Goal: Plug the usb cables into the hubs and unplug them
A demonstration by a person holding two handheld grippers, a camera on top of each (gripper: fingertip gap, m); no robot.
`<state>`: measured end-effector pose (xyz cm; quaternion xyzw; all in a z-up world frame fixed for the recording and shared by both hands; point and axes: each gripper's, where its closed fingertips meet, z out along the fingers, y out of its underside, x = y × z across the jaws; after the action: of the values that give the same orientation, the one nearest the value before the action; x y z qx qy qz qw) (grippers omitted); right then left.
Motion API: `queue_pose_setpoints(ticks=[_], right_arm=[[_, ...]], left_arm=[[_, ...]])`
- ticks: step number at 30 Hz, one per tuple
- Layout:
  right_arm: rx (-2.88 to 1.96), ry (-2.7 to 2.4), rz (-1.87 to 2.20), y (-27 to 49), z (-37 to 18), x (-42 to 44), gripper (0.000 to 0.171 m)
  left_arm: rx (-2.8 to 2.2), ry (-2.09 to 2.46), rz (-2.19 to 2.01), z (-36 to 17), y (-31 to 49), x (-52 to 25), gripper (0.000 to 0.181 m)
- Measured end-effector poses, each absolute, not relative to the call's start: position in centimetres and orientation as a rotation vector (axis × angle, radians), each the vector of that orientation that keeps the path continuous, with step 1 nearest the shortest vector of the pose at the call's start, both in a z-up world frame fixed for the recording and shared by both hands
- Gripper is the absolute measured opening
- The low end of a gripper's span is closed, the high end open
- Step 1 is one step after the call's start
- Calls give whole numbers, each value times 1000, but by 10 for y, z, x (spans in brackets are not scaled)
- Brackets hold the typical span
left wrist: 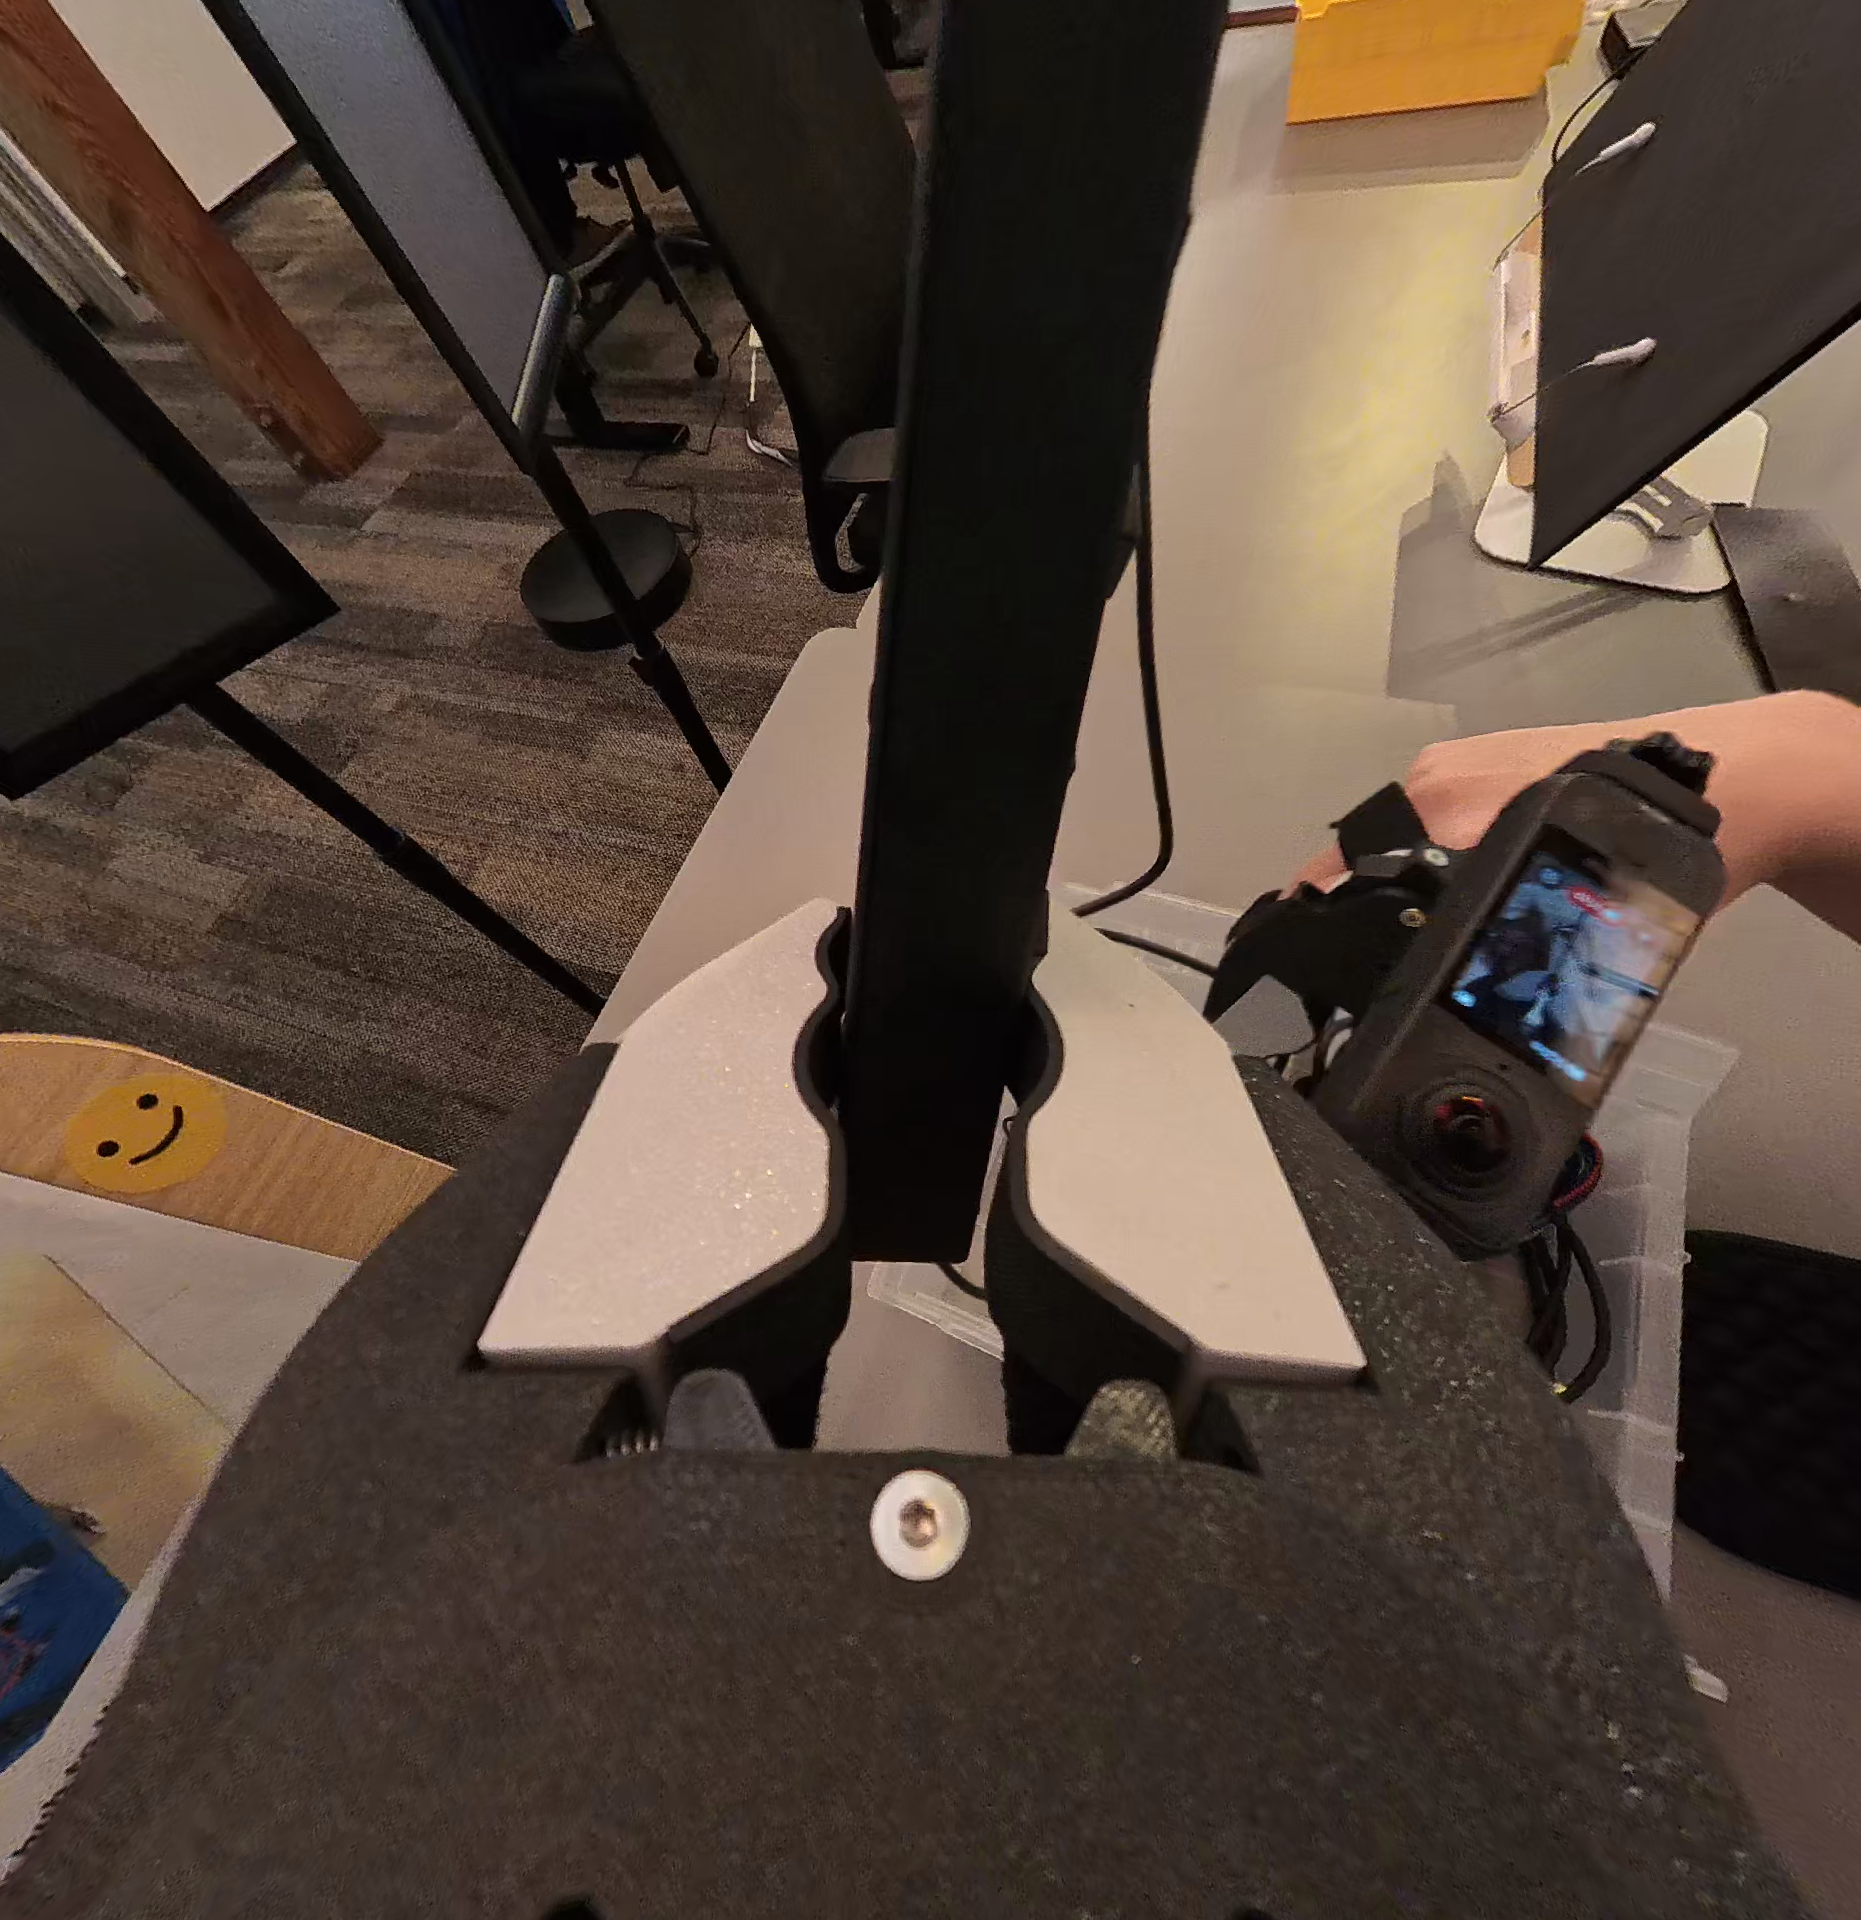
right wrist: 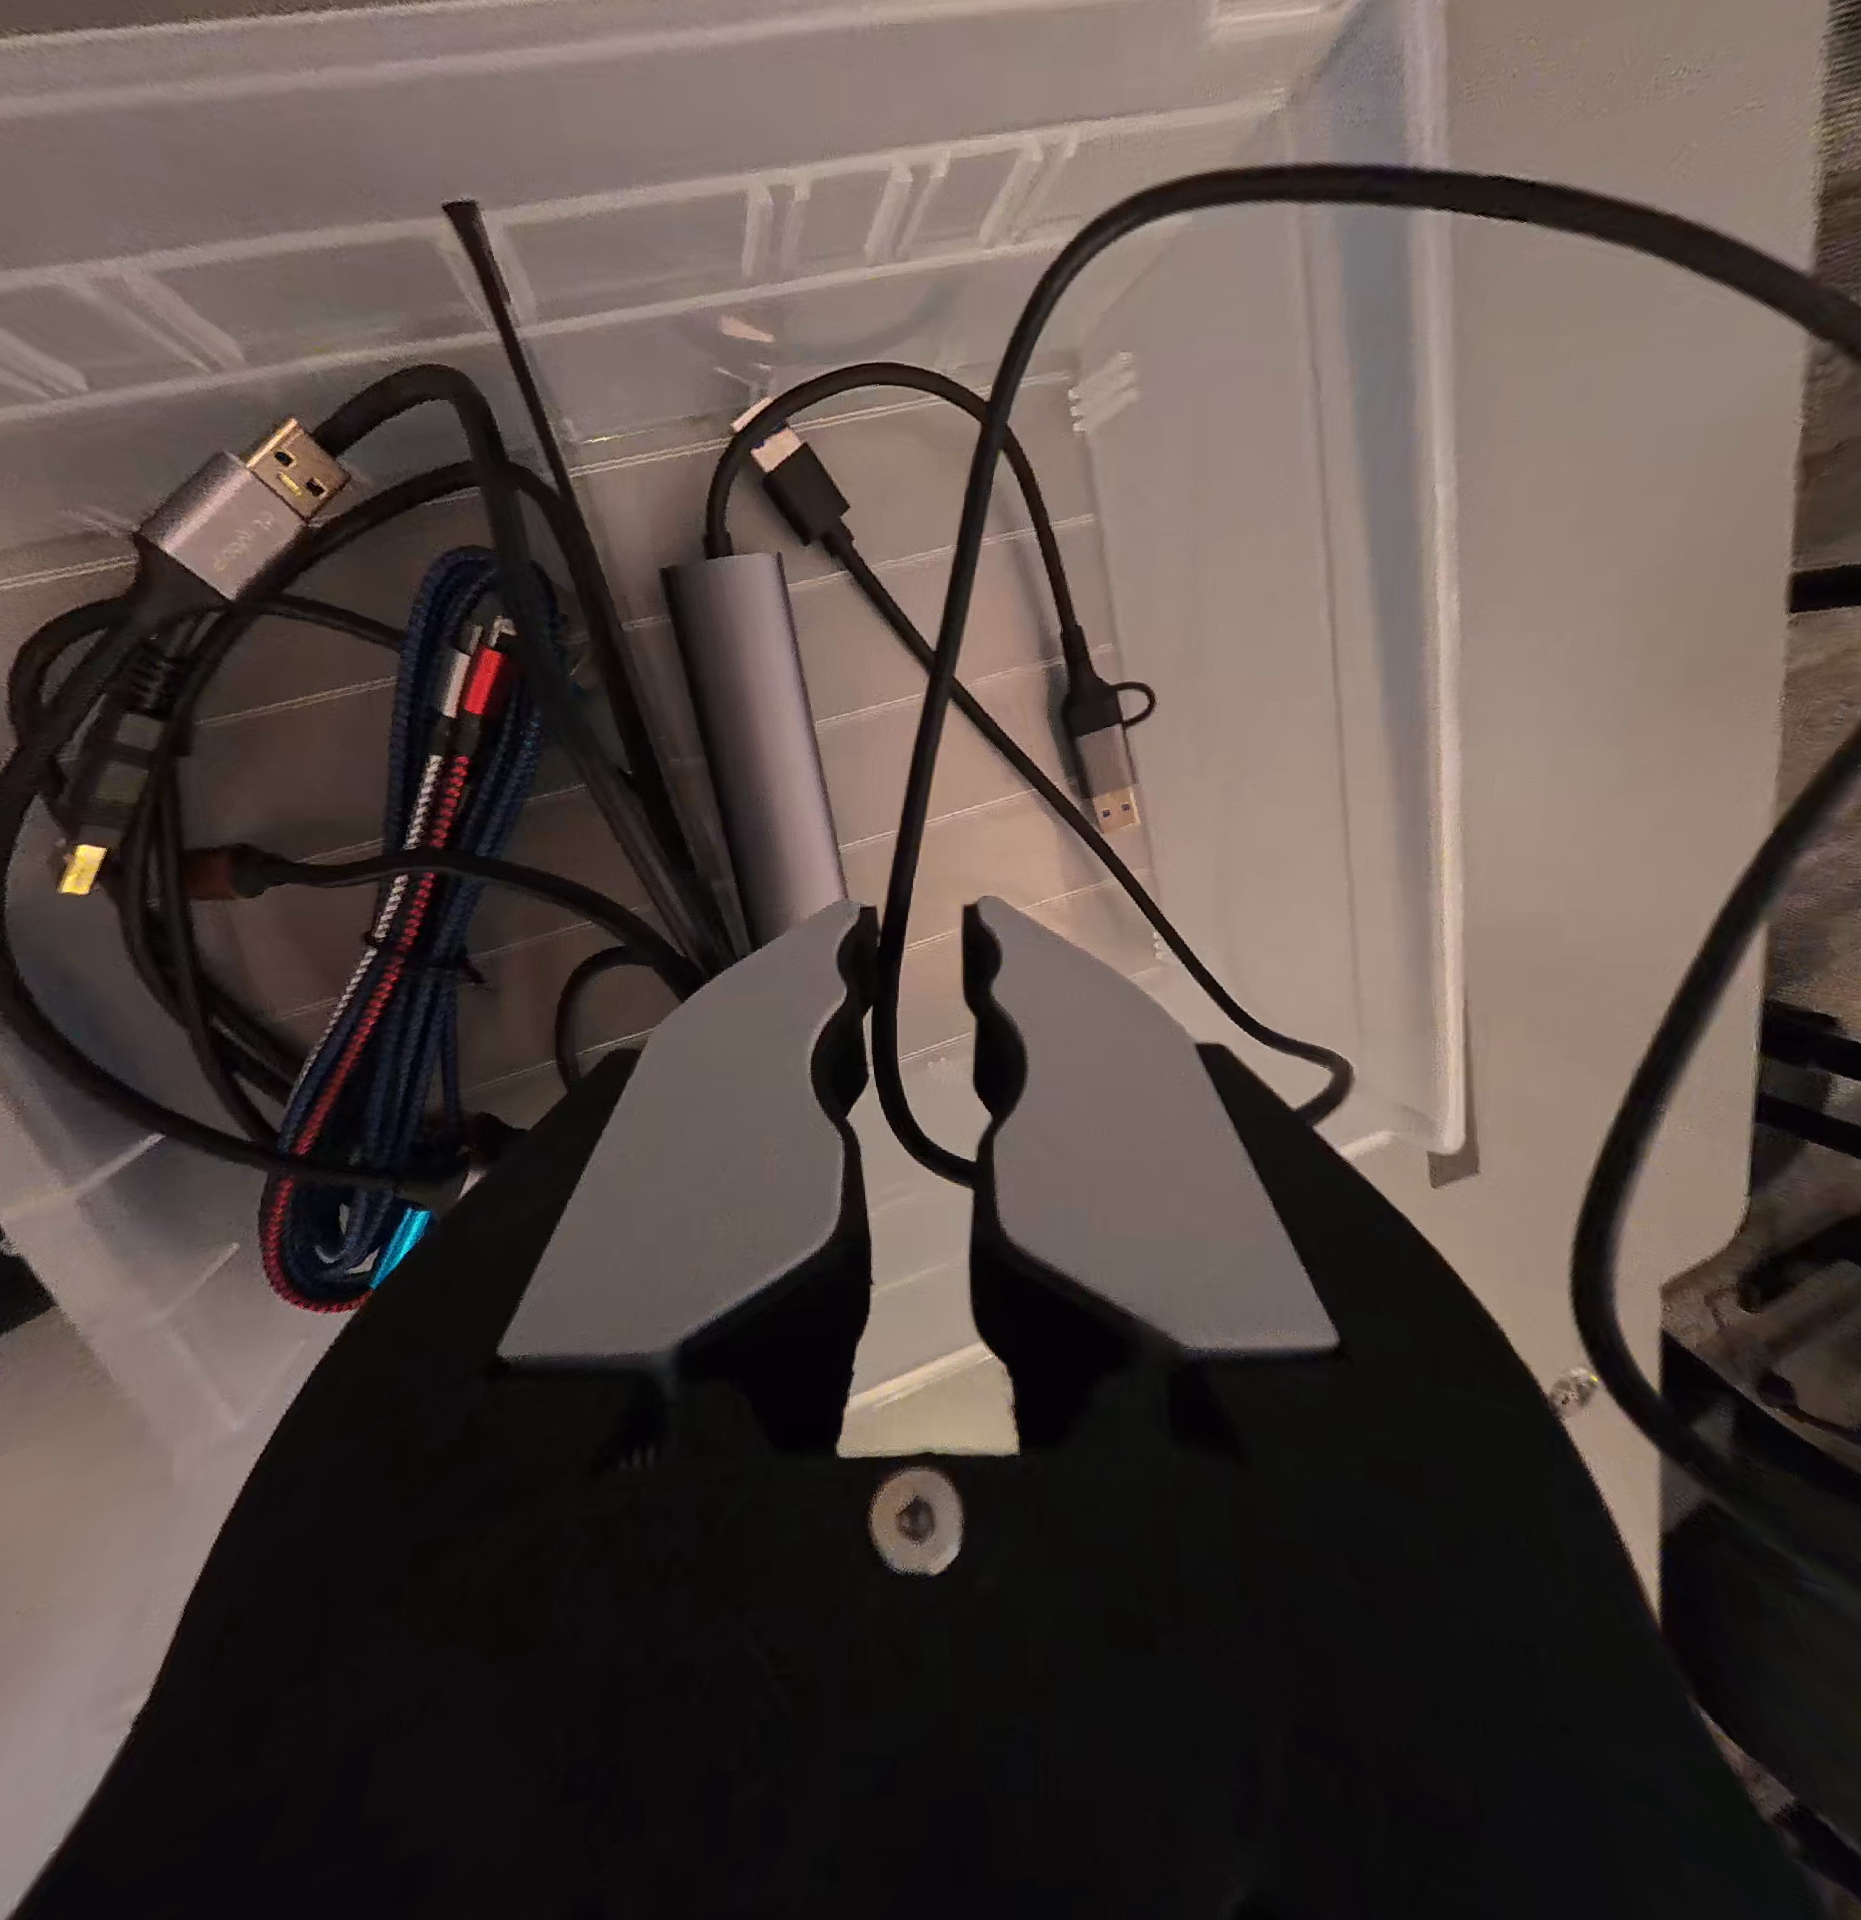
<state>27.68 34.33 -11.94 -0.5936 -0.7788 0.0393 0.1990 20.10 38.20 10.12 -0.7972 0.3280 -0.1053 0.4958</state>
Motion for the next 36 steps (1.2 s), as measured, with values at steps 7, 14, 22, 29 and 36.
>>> queue_pose_setpoints(ticks=[7, 14, 22, 29, 36], right_arm=[[-1508, -1965, 183, 336, -89, 278, 24], [-1523, -1482, 565, 348, -24, 310, 17], [-1629, -876, 908, 430, 59, 333, 45], [-1686, -948, 982, 427, 61, 325, 5], [-2032, -1337, 723, 396, -60, 316, 5]], left_arm=[[-1943, 781, -245, 94, 383, 192, 26], [-1931, 793, -239, 94, 377, 189, 26], [-1921, 821, -250, 94, 368, 196, 26], [-1958, 885, -300, 83, 354, 200, 26], [-2263, 1103, -209, 11, 326, 178, 26]])
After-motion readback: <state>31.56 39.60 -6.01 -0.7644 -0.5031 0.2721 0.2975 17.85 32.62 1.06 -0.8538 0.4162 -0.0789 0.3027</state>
